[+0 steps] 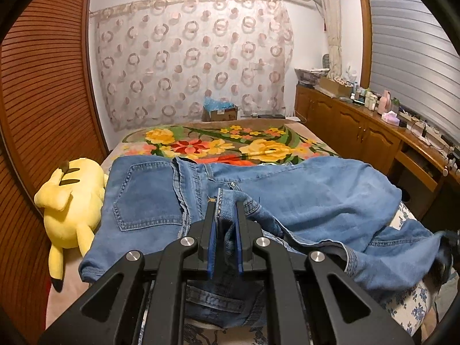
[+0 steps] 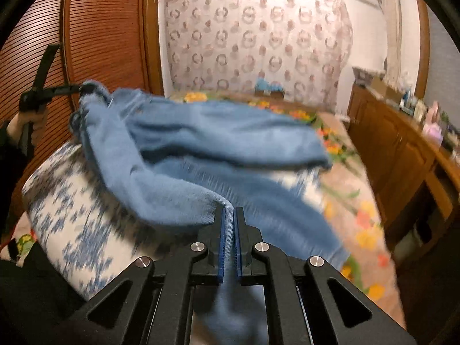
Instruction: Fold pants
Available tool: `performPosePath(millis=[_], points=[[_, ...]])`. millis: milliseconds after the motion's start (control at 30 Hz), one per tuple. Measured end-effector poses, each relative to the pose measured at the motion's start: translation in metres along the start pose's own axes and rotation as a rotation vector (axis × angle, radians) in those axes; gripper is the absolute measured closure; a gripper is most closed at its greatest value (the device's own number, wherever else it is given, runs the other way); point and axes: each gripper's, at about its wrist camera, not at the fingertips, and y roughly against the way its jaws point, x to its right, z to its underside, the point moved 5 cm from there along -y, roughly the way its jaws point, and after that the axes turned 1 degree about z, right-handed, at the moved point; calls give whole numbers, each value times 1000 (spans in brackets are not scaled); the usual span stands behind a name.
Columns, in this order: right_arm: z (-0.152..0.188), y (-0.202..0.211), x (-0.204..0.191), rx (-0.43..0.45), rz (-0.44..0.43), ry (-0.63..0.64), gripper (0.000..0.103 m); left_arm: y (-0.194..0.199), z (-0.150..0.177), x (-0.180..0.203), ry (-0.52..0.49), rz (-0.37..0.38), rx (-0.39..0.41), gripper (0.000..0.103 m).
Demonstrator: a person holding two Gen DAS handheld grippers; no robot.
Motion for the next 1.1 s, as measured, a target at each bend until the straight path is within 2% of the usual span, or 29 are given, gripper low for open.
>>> performPosePath(millis=[167,333,467,633,833,933,1000,1100], points=[[-43,-12,1,53,28,30,98,-5,-12,-13,24,5,-3,91],[-77,-45,5,63,47,34,98,-19,-30,-27,41,8,-11,91],[-86,-79,5,40,45,20,98,-40,-37,-27,44,15,-41,91],[-89,-124,10,-30,44,5,98,-62,-33,-30,37,22,-87,91],[-81,-168,4,-110,47,-11,98,-78,-29,-36,44,36,-138,90],[-84,-176,3,-131,47,-23,98,-75,-29,-40,45,22,-144,77],[-87,-175,7,-139,53,-34,98,-68,-28,-42,43,31,-135,57],[-99,-163,15,-136,55,-49,98,-58,-27,-45,41,32,-118,38]])
